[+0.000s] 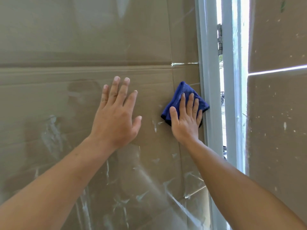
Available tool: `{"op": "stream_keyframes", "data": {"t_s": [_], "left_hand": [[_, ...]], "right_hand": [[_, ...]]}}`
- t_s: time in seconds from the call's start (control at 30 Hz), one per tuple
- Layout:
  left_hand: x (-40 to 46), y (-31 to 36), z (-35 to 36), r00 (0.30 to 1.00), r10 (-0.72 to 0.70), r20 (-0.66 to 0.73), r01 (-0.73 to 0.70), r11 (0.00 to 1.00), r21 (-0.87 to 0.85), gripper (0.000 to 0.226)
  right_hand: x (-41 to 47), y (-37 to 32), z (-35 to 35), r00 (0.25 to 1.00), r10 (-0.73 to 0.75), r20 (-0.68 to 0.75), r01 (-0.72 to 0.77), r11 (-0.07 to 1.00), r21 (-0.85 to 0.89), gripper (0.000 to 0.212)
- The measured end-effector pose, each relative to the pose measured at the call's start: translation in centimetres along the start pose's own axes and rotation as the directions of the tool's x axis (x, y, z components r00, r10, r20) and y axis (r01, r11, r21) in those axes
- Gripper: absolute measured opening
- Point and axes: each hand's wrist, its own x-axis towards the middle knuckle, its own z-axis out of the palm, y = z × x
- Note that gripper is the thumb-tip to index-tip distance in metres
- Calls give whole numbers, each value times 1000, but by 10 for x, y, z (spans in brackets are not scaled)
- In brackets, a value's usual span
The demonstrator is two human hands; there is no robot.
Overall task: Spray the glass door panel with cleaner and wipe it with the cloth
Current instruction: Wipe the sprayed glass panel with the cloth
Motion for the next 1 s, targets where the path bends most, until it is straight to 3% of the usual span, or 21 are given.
{"op": "stream_keyframes", "data": {"t_s": [0.13, 0.2, 0.23, 0.3, 0.37, 0.4, 0.47, 0.57, 0.6, 0.7, 0.77, 0.8, 0.87, 0.93, 0.97, 1.0], "left_hand": [[-13, -9, -4, 999, -50, 21, 49, 998, 25, 75], [-20, -7, -2, 998, -47, 41, 46, 998, 36, 78], [-22, -6, 0, 998, -42, 47, 40, 998, 40, 78], [-25, -2, 3, 998, -31, 57, 29, 999, 45, 79], [-25, -2, 5, 997, -31, 64, 28, 999, 45, 79], [-25, -2, 6, 996, -38, 75, 35, 998, 48, 79], [-26, -6, 6, 994, -51, 95, 46, 997, 55, 80], [-27, -9, 5, 994, -41, 103, 35, 998, 55, 81], [-26, -9, 4, 993, -40, 107, 34, 998, 53, 80], [-25, -8, 2, 993, -38, 113, 31, 998, 60, 80], [-24, -7, 2, 992, -46, 121, 40, 998, 50, 80], [-24, -7, 3, 991, -56, 124, 51, 998, 39, 80], [-23, -4, 3, 989, -78, 125, 77, 997, 12, 79], [-23, -1, 3, 988, -89, 123, 90, 996, -4, 78], [-22, 0, 3, 989, -89, 119, 91, 996, -9, 78], [-22, 0, 3, 989, -88, 116, 90, 996, -10, 78]], "right_hand": [[-19, 20, 12, 946, 325, 11, -323, 937, 137, 62], [-24, 11, 16, 927, 374, 2, -368, 910, 192, 63], [-27, 5, 19, 942, 335, -8, -328, 927, 182, 65], [-40, -3, 27, 995, 99, -29, -97, 993, 64, 68], [-55, 4, 35, 988, -154, -13, 153, 987, -57, 70], [-60, 13, 37, 980, -199, -13, 198, 977, -76, 71], [-59, 24, 40, 996, -79, -46, 78, 996, -31, 72], [-51, 15, 41, 961, 273, -54, -263, 955, 136, 72], [-54, 10, 42, 967, 247, -65, -239, 964, 119, 73], [-74, 15, 52, 978, -191, -84, 185, 980, -74, 73], [-81, 29, 56, 957, -279, -77, 269, 956, -119, 71], [-80, 32, 56, 975, -202, -94, 194, 977, -93, 72], [-74, 29, 55, 988, 97, -117, -92, 995, 46, 74], [-70, 21, 54, 930, 356, -88, -335, 923, 191, 74], [-71, 17, 53, 926, 369, -78, -349, 916, 197, 74], [-77, 15, 53, 955, 283, -89, -269, 952, 145, 74]]}}
